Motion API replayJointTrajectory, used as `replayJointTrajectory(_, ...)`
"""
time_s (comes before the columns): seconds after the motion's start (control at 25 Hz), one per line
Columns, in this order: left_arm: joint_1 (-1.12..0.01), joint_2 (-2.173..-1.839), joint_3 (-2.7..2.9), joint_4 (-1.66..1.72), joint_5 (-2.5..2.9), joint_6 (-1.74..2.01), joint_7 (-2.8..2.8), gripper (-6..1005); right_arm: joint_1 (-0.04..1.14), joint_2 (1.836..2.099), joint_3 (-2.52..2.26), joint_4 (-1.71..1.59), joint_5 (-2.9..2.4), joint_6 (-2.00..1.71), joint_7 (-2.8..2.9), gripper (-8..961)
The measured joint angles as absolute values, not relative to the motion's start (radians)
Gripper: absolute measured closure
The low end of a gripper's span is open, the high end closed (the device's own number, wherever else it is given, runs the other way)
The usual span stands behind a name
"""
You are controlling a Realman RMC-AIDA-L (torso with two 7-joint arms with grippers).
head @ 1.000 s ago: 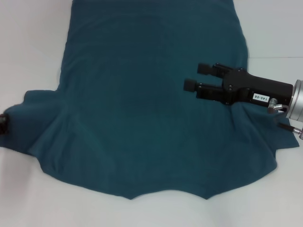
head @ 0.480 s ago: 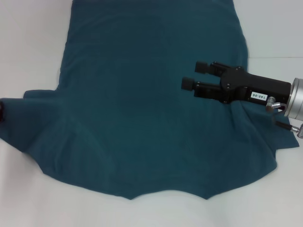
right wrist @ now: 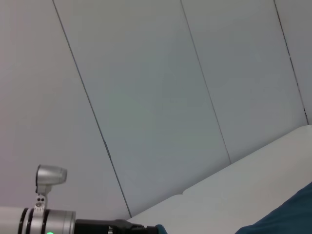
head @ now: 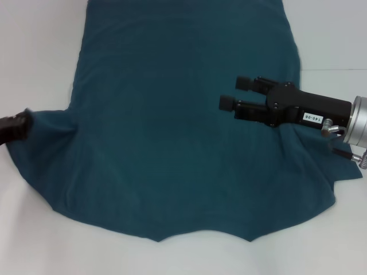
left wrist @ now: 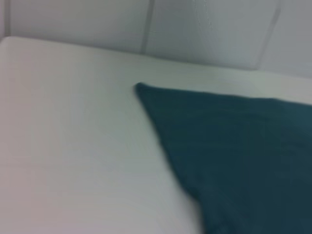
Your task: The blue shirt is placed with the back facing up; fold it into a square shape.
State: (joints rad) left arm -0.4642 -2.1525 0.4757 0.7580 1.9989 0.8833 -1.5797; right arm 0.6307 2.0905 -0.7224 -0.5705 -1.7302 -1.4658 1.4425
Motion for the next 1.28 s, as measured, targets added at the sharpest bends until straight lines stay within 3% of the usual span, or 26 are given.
replayJointTrajectory(0.36,-0.500,-2.162,0.482,0.745,1.916,1.151,-1.625,1001,0.632,2.091,-0.722,-0.571,-1.732,-1.464,1.440,39)
replayJointTrajectory(0.56,-0.551,-2.165,0.485,0.544,1.746,1.180,-1.555,936,0.632,2.091,-0.722,-0.571,-1.734,-1.452,1.439,39)
replayJointTrajectory(0.8,-0.559,-2.166,0.486,0.471,1.666,1.210,-1.464,765,0.632,2.089,-0.720,-0.571,-1.733,-1.446,1.436,40)
replayJointTrajectory(1.0,-0.556,-2.166,0.485,0.473,1.661,1.205,-1.436,528,0.632,2.088,-0.713,-0.571,-1.732,-1.438,1.443,41)
replayJointTrajectory(1.28,-0.557,-2.164,0.503,0.474,1.669,1.225,-1.355,341,0.620,2.075,-0.702,-0.580,-1.732,-1.372,1.561,41)
